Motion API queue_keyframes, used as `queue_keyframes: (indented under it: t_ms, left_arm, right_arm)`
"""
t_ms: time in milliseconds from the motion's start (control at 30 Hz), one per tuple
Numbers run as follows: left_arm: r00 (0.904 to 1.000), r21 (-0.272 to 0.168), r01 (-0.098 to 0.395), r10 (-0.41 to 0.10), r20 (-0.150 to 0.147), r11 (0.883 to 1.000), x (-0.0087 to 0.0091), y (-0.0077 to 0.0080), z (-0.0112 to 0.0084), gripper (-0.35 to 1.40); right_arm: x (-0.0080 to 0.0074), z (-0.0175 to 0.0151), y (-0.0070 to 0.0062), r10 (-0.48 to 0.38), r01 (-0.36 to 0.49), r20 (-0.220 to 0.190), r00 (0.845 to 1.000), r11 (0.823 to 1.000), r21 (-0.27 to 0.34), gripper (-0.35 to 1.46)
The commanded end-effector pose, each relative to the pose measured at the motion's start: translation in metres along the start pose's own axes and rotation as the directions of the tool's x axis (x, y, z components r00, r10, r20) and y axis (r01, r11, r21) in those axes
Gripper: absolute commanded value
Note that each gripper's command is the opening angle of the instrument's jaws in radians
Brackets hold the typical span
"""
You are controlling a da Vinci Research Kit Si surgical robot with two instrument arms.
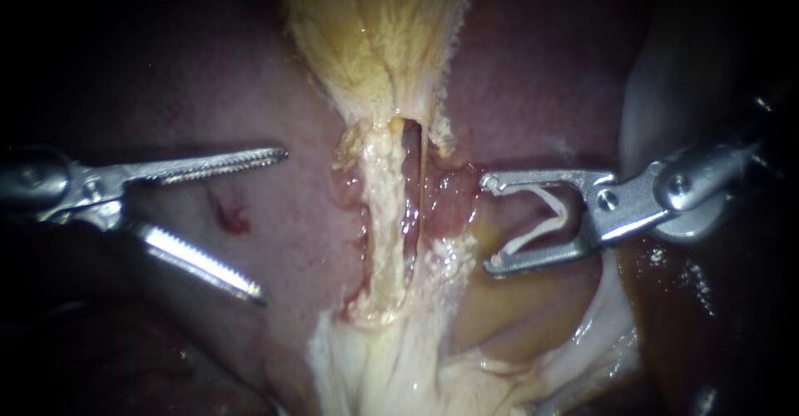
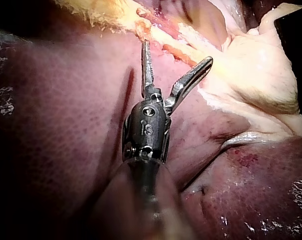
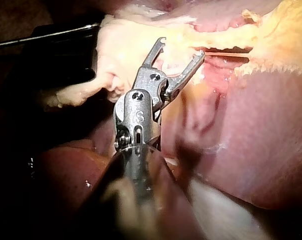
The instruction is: Grabbing gallbladder
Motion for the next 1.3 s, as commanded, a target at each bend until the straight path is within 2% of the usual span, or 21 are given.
queue_keyframes:
  t_ms: [33,100,200,333,467,633,900,967,1100,1133,1167,1300]
  left_arm:
    - [1.0,0.0,0.0,0.0,0.0,1.0,0.0,0.0,0.0,1.11]
    - [1.0,-0.001,0.0,0.0,0.0,1.0,0.0,0.0001,0.0001,1.09]
    - [0.9993,-0.015,0.037,-0.037,-0.001,0.999,0.0,0.0004,0.0005,1.08]
    - [0.9932,-0.044,0.116,-0.116,0.001,0.992,-0.0001,0.0012,0.0017,1.01]
    - [0.984,-0.083,0.178,-0.178,0.008,0.981,-0.0002,0.0023,0.0033,0.94]
    - [0.9694,-0.139,0.24,-0.245,-0.017,0.961,-0.0001,0.0037,0.0047,0.84]
    - [0.9507,-0.199,0.294,-0.307,-0.04,0.935,0.0006,0.0056,0.0056,0.69]
    - [0.9498,-0.206,0.295,-0.31,-0.044,0.933,0.0008,0.0058,0.0058,0.64]
    - [0.9396,-0.214,0.324,-0.34,-0.042,0.922,0.0008,0.0058,0.0059,0.47]
    - [0.9353,-0.219,0.335,-0.351,-0.042,0.917,0.0007,0.0058,0.0059,0.41]
    - [0.9351,-0.22,0.335,-0.352,-0.042,0.916,0.0007,0.0058,0.0059,0.36]
    - [0.9203,-0.239,0.369,-0.389,-0.041,0.898,0.0005,0.0058,0.0057,0.05]
  right_arm:
    - [0.0,0.0,0.0,0.0,0.0,0.0,1.0,1.0,0.001,0.5]
    - [0.0,0.0,0.0,0.0,0.0,0.0,1.0,1.0,0.001,0.5]
    - [0.0,0.0,0.0,0.0,0.0,0.0,1.0,1.0,0.001,0.5]
    - [0.0,0.0,0.0,0.0,0.0,0.0,1.0,1.0,0.0,0.5]
    - [0.0,0.0,0.0,0.0,0.0,0.0,1.0,1.0,0.0,0.5]
    - [0.0,0.0,0.0,0.0,0.0,0.0,1.0,1.0,0.0,0.5]
    - [0.0001,0.0,-0.0001,0.0,0.0,0.0,1.0,1.0,0.001,0.5]
    - [0.0001,0.0,-0.0001,0.0,0.0,0.0,1.0,1.0,0.001,0.5]
    - [0.0001,0.0,-0.0001,0.0,0.0,0.0,1.0,1.0,0.001,0.5]
    - [0.0001,0.0,-0.0001,0.0,0.0,0.0,1.0,1.0,0.001,0.5]
    - [0.0001,0.0,-0.0001,0.0,0.0,0.0,1.0,1.0,0.001,0.5]
    - [0.0001,0.0001,-0.0001,-0.001,0.001,0.0,1.0,1.0,0.001,0.5]
